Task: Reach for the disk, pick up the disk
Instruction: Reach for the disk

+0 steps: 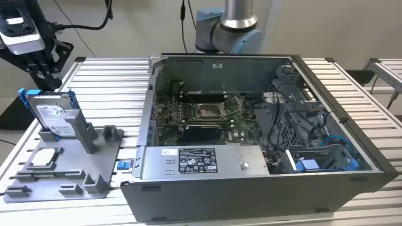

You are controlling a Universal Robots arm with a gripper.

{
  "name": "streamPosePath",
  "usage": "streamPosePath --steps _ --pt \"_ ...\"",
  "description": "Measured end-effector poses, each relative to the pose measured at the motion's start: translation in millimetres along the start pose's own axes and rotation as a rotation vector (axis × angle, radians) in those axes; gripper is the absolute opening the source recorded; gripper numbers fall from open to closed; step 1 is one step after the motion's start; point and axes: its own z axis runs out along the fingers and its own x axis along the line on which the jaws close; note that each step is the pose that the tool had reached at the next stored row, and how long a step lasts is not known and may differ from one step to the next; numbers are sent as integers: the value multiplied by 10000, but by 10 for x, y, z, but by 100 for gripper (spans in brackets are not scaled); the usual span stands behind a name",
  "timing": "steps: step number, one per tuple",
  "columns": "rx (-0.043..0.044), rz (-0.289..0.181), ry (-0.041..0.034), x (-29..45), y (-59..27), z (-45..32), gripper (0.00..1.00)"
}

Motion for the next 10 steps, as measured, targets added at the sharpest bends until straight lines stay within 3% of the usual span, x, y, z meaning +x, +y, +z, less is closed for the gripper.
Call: streamPosePath --steps 10 --pt "0 0 0 0 0 0 0"
